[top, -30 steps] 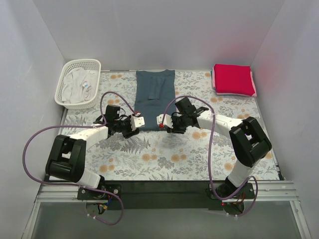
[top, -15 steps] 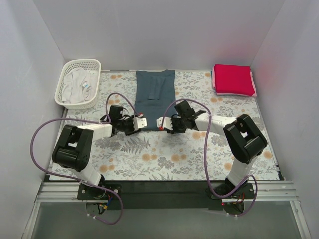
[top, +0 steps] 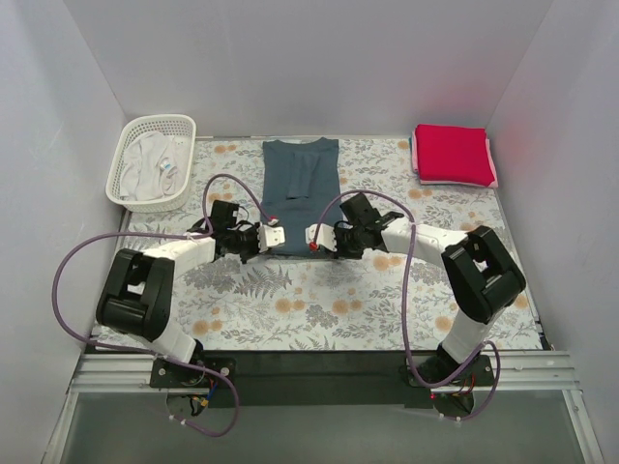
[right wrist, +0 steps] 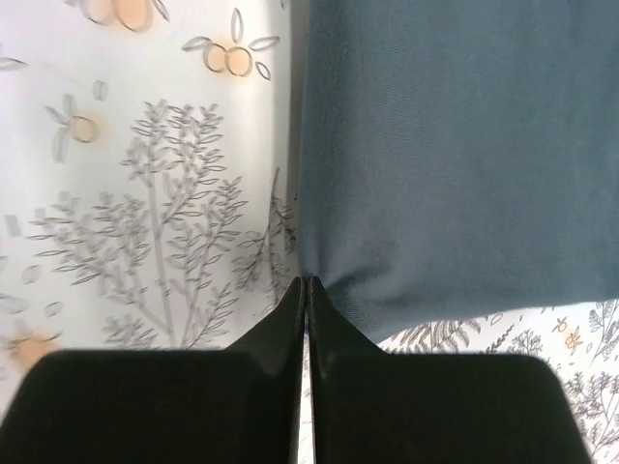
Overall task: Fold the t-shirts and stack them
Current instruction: Fold the tshirt
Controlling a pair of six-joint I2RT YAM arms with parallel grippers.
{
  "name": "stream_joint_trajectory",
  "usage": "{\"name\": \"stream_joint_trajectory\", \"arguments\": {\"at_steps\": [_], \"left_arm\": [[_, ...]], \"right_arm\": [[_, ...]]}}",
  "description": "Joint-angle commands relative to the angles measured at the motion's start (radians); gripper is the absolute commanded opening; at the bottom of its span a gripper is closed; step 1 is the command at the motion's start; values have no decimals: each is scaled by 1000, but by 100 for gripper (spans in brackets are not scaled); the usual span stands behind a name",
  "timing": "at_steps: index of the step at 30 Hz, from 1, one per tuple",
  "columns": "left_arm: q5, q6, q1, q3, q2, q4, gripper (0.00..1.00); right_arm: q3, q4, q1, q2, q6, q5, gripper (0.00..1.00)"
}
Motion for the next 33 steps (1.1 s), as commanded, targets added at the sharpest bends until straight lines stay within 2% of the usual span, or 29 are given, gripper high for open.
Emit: {"name": "stream_joint_trajectory", "arguments": {"at_steps": [1, 4, 7, 13, 15, 20, 22, 26, 30, 33], "left_arm": [[64, -12, -2, 36, -122, -189, 0], [100, -6, -2, 35, -210, -265, 0], [148, 10, -6, 33, -306, -425, 0], [217, -50, -63, -28, -526, -596, 0], [252, -65, -72, -37, -619, -674, 0], [280, -104, -78, 4, -710, -843, 0], [257, -169, -77, 50, -687, -819, 0], [236, -173, -25, 143, -548, -739, 0], [303, -121, 119, 264, -288, -658, 0], [300, -110, 150, 360, -114, -615, 0]], "right_arm": [[58, -148, 0, -108, 73, -73, 1], [84, -245, 7, -168, 99, -112, 1], [61, -343, 30, -254, 113, -139, 1], [-60, -437, 115, -430, 128, -185, 1], [-71, -486, 147, -487, 162, -196, 1], [-21, -518, 198, -543, 225, -205, 1], [36, -523, 178, -512, 195, -182, 1], [145, -529, 87, -385, 109, -204, 1], [317, -532, 23, -185, 20, -230, 1], [384, -530, -11, -37, -19, -231, 1]]}}
